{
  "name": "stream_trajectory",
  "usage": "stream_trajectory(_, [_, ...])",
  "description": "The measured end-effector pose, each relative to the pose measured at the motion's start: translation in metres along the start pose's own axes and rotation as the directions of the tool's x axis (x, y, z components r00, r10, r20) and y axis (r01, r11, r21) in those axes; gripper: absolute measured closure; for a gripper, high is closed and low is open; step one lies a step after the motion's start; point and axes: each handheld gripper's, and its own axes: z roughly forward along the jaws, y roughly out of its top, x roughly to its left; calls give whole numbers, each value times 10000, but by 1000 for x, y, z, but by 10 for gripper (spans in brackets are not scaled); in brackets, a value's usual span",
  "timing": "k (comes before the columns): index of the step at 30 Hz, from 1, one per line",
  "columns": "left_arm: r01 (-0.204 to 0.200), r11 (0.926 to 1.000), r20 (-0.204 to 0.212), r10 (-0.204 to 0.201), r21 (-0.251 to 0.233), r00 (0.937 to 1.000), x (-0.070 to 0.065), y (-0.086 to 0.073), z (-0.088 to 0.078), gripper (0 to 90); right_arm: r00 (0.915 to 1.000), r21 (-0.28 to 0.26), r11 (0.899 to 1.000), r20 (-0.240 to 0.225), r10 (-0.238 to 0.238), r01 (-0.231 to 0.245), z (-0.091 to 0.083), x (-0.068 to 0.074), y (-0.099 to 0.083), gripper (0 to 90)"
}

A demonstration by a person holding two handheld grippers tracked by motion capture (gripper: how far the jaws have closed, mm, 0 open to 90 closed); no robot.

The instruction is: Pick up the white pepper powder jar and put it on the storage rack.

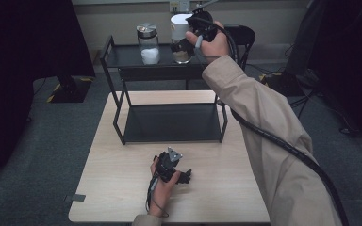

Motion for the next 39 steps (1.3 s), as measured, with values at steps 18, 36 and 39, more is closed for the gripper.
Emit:
stream_trajectory(18, [50, 10000, 18, -50, -34, 10000, 0, -1, 0, 0, 9995, -80, 9996, -129, -290, 289, -21, 14, -24, 7])
stream_trajectory(36, [60, 10000, 10, -59, -46, 10000, 0, -1, 0, 0, 9990, -168, 9994, -327, -304, 299, -30, 26, -50, 8])
stream_trajectory(39, [63, 10000, 13, -63, -46, 10000, 0, -1, 0, 0, 9990, -163, 9995, -342, -282, 277, -31, 26, -55, 8])
